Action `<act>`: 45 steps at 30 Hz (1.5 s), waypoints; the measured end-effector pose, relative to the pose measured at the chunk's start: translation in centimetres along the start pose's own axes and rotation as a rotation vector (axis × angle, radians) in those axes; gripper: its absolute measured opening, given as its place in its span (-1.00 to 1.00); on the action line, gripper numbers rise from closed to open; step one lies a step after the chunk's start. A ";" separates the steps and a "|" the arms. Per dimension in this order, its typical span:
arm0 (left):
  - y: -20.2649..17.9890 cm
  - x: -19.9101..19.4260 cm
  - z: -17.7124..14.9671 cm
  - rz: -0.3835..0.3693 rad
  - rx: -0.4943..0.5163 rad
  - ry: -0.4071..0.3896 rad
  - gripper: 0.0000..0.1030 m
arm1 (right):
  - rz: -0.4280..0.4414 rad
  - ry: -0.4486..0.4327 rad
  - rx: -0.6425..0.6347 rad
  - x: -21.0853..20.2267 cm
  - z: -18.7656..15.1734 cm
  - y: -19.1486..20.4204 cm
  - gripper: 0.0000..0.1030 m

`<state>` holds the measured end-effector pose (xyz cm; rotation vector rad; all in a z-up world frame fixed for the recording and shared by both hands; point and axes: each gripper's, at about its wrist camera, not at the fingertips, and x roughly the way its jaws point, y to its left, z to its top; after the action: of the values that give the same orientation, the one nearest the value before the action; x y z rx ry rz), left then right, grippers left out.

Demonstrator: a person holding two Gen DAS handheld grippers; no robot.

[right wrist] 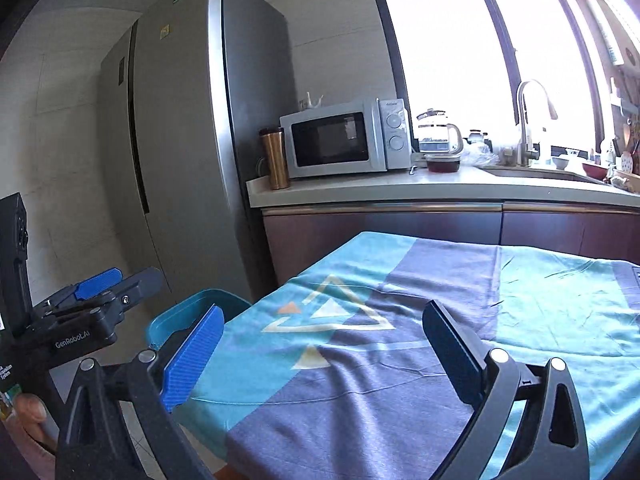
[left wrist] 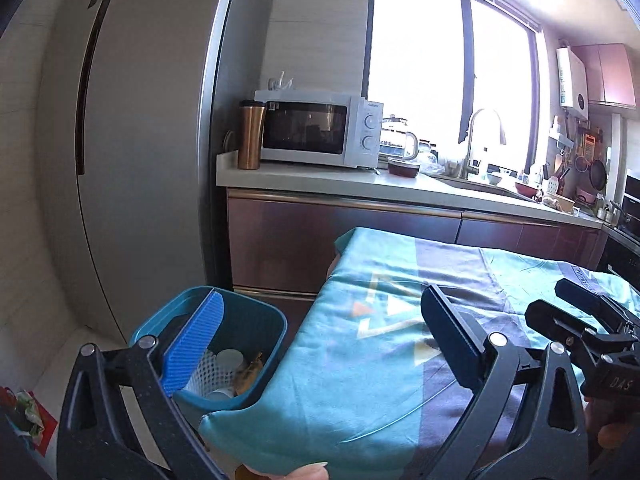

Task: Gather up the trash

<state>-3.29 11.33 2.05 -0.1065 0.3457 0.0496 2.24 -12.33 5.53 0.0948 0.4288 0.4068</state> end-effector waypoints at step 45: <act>-4.3 -1.5 0.2 -0.014 0.076 -0.095 0.89 | -0.164 -0.067 0.061 -4.7 -0.3 -3.6 0.87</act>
<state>-4.29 7.01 3.17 -0.0313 0.2517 0.0271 -0.49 -17.54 6.46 0.1317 0.3800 0.2287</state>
